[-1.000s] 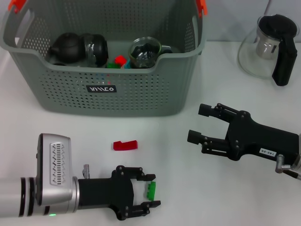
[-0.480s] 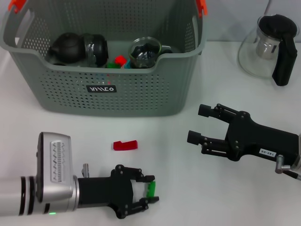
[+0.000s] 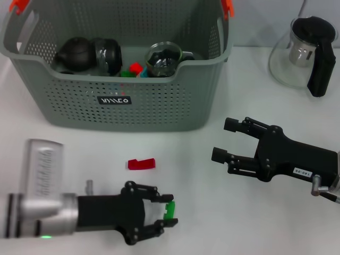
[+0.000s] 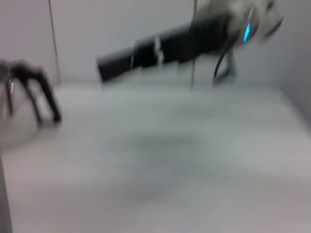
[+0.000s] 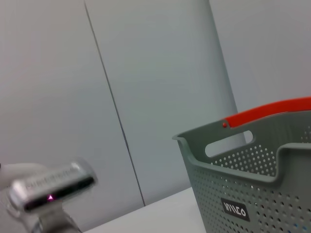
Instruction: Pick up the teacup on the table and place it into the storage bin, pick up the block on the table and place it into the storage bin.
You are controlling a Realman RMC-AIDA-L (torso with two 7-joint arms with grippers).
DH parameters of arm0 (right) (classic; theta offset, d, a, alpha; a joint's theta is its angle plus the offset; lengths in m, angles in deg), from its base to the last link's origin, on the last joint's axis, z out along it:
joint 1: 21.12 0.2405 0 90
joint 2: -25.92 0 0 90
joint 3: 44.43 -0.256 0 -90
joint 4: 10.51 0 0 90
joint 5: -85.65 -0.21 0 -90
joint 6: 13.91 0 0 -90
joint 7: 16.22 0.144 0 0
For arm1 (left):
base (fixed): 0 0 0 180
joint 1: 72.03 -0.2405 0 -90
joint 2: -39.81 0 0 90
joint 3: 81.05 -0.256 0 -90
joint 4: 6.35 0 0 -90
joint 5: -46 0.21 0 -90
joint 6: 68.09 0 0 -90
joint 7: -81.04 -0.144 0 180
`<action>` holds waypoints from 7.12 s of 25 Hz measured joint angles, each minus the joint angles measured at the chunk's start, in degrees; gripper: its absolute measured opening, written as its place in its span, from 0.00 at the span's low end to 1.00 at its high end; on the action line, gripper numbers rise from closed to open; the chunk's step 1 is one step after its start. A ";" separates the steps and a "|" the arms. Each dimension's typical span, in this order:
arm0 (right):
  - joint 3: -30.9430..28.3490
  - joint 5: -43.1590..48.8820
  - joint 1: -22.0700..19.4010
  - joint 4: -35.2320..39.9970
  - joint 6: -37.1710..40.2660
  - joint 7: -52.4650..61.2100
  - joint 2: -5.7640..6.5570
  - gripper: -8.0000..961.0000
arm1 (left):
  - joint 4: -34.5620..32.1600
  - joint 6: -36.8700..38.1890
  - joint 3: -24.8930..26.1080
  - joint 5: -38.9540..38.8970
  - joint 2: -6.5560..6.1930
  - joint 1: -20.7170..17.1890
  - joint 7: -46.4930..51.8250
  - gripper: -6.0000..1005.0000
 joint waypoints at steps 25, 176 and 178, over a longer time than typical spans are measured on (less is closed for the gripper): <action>0.11 0.00 0.41 0.09 0.55 -0.20 0.09 0.95 | -22.44 -16.68 2.42 -12.28 -7.00 17.44 49.46 0.41; -2.08 -0.37 -0.14 -0.04 0.25 -0.10 0.00 0.95 | -8.66 14.25 19.20 -5.84 -5.05 -0.90 17.38 0.17; -2.08 -0.38 -0.15 -0.03 0.26 -0.19 -0.02 0.95 | -10.40 19.21 22.14 -6.16 -5.95 0.33 20.09 0.17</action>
